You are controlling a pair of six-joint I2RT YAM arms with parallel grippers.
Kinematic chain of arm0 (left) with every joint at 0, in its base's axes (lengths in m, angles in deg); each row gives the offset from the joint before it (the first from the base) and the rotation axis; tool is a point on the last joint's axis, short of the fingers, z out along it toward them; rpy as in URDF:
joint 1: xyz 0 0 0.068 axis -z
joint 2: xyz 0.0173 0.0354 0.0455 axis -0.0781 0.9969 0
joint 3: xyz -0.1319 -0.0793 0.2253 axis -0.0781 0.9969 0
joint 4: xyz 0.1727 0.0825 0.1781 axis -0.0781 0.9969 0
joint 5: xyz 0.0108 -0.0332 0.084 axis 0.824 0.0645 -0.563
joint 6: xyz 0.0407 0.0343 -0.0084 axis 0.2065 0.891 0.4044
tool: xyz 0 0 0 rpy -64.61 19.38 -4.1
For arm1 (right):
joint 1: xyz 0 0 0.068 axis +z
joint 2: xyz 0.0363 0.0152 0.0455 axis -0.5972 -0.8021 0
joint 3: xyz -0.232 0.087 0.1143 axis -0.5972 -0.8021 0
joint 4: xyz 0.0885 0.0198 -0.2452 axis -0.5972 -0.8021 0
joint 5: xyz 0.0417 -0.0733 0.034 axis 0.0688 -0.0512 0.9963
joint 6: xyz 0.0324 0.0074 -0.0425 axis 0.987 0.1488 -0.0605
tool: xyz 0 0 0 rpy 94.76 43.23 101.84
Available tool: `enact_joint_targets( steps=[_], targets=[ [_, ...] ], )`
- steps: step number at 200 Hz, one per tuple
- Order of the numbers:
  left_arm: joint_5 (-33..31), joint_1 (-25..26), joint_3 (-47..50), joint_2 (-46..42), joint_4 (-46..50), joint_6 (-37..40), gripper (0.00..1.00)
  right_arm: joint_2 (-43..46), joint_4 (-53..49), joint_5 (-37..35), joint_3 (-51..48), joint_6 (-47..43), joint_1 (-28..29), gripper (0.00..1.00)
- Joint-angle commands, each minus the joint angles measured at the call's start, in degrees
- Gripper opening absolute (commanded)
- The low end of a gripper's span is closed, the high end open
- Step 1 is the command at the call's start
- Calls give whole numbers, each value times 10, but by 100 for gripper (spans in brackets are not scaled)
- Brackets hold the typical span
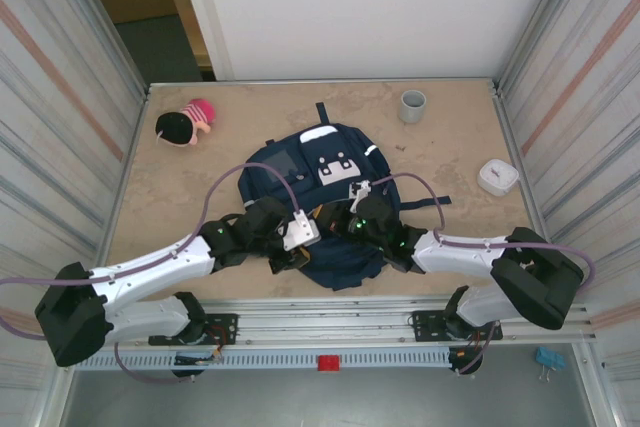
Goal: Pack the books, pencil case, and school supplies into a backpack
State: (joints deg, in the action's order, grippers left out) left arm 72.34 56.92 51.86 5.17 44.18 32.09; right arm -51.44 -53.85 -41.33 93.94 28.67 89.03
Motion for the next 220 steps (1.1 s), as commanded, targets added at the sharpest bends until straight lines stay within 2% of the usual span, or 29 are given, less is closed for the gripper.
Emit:
enact_joint_targets(
  steps=[1,12,21,59,80,110,134,156,177,201,220],
  targets=[
    [19,13,-47,-44,-23,55,51,29,-83,100,42,-112,-15,5],
    [3,13,-49,-65,1,79,60,40,-133,145,58,-152,-30,5],
    [-15,13,-47,-82,12,103,64,46,-167,182,71,-177,-43,5],
    [-103,19,-35,-105,27,177,66,59,-255,302,107,-243,-91,5],
    [-129,21,-30,-85,24,211,69,59,-289,341,123,-268,-111,5],
    [-162,22,-9,-42,-44,254,74,52,-311,380,141,-282,-133,5],
    [-139,22,-5,-9,-94,263,74,46,-321,400,151,-285,-145,6],
    [-113,22,1,20,-131,264,64,44,-321,408,155,-287,-155,6],
    [-91,22,5,31,-150,248,43,46,-331,406,156,-287,-169,8],
    [-46,16,7,28,-150,196,15,76,-378,355,151,-297,-186,29],
    [-15,8,14,28,-159,146,6,127,-463,248,160,-325,-182,44]
  ],
)
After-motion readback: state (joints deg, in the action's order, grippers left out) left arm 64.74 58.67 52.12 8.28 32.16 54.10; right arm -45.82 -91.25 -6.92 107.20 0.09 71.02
